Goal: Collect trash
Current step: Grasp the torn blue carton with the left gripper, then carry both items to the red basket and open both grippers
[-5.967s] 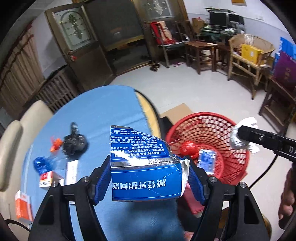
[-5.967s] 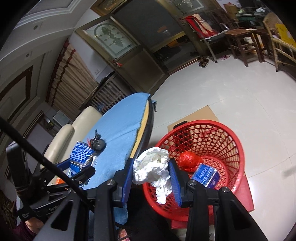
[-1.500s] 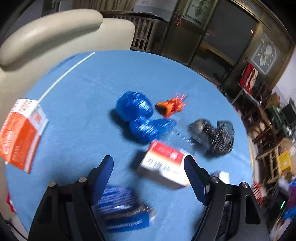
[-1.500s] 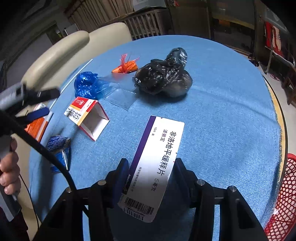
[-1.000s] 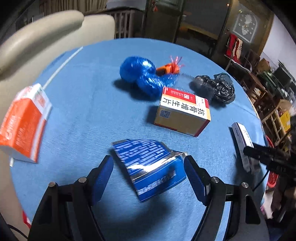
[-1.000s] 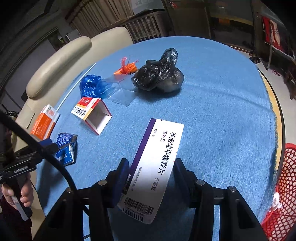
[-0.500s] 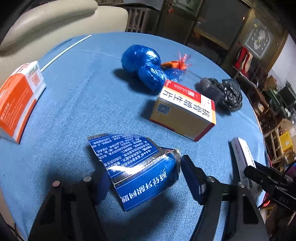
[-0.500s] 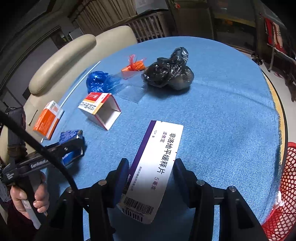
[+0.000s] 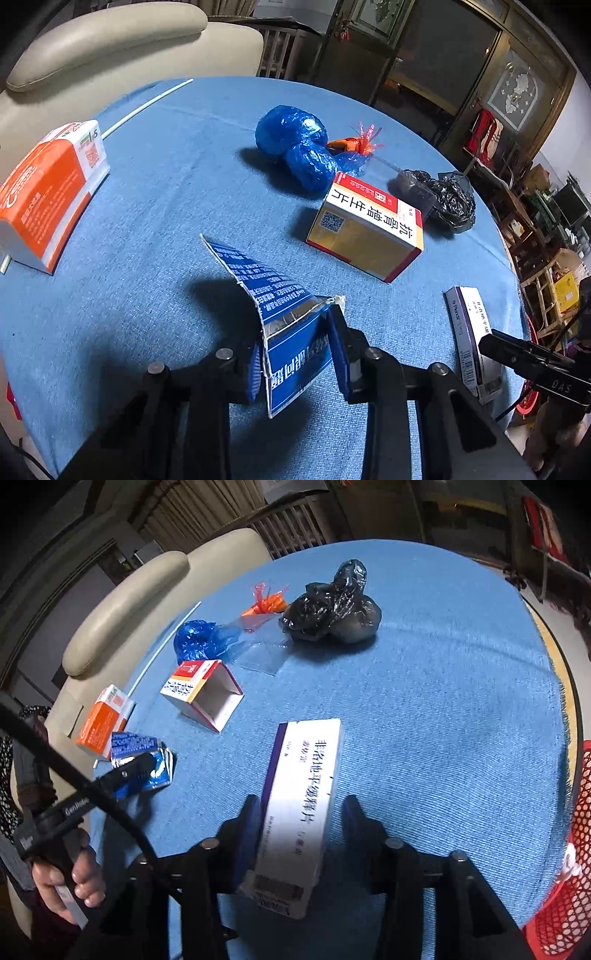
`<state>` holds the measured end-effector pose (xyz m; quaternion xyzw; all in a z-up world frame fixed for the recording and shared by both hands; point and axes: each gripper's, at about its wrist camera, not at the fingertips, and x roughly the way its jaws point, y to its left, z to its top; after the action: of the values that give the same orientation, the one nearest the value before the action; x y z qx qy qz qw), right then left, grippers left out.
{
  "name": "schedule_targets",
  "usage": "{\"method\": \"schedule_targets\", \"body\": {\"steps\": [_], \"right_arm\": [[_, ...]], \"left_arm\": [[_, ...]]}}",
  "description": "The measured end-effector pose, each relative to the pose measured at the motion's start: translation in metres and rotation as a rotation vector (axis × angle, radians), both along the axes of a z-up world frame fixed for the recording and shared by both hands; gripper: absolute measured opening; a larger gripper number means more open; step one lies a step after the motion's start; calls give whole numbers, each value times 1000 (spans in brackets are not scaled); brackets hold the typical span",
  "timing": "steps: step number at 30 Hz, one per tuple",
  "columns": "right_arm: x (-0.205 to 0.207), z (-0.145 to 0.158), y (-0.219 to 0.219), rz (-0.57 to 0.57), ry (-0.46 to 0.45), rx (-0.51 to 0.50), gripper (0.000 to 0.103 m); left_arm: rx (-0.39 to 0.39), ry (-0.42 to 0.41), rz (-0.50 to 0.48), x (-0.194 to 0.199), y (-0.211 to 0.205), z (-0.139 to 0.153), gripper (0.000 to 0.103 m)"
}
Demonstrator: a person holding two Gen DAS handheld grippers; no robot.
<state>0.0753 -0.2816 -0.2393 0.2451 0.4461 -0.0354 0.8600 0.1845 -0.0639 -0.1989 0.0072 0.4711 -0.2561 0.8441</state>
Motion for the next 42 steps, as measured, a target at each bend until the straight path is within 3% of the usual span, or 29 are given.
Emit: {"method": "schedule_targets", "body": {"steps": [1, 6, 7, 8, 10, 22, 35, 42], "right_arm": [[2, 1, 3, -3, 5, -5, 63], [15, -1, 21, 26, 22, -80, 64], [17, -2, 27, 39, 14, -137, 63], [18, -2, 32, 50, 14, -184, 50], [17, -2, 35, 54, 7, -234, 50], [-21, 12, -5, -31, -108, -136, 49], [-95, 28, -78, -226, -244, -98, 50], [-152, 21, -129, -368, -263, -57, 50]], "left_arm": [[-2, -2, 0, 1, -3, -1, 32], [-8, -22, -9, -5, 1, 4, 31], [-8, -27, -10, -7, 3, 5, 31], [-6, -36, -14, -8, 2, 6, 31], [-6, -54, -27, -12, 1, 9, 30], [7, -143, -178, -54, -41, 37, 30], [60, -221, -426, -113, -135, 60, 30], [74, -230, -544, -139, -191, 63, 30]]}}
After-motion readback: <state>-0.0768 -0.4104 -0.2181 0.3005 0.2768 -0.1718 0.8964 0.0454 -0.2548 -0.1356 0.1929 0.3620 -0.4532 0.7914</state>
